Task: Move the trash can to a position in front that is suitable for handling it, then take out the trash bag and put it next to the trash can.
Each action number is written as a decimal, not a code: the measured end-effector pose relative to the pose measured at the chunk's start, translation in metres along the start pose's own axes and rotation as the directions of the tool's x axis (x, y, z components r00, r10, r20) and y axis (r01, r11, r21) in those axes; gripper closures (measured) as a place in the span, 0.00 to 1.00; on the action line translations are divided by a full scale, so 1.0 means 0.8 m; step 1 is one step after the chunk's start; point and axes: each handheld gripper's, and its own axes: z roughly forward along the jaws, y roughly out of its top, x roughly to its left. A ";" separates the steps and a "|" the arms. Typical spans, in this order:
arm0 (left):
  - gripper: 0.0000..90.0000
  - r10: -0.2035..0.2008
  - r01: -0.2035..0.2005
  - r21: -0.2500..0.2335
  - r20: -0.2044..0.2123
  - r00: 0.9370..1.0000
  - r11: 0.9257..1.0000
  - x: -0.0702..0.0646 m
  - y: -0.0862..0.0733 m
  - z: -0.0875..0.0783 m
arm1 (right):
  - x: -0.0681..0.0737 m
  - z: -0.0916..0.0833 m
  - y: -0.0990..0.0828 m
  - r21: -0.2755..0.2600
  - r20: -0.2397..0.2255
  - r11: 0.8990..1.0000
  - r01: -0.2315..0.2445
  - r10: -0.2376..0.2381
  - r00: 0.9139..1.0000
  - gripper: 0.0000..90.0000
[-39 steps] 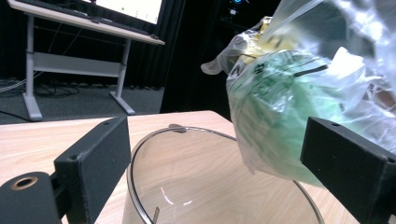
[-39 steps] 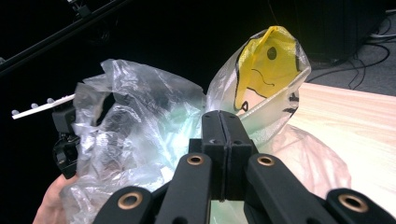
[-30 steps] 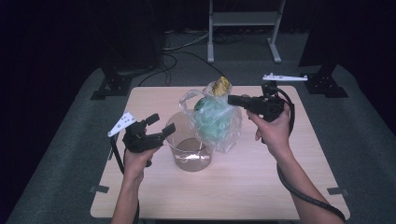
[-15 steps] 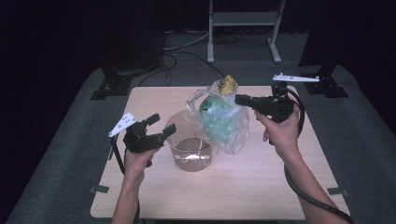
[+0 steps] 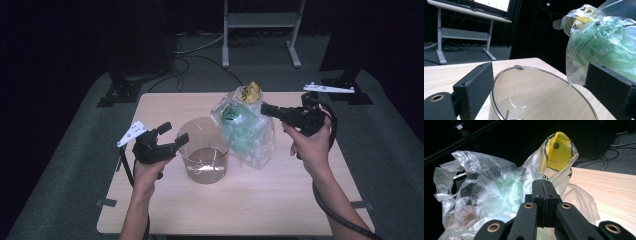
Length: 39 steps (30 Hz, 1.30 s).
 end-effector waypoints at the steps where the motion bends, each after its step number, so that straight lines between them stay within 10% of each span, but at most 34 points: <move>1: 0.08 -0.001 0.001 -0.002 0.000 1.000 1.000 0.000 0.000 0.000 | -0.001 -0.002 0.000 -0.001 -0.001 1.000 -0.002 0.002 1.000 1.00; 39: 0.08 0.024 -0.024 -0.002 0.015 1.000 1.000 -0.007 0.003 -0.001 | -0.074 -0.027 -0.057 0.062 0.124 0.994 -0.095 0.086 0.989 1.00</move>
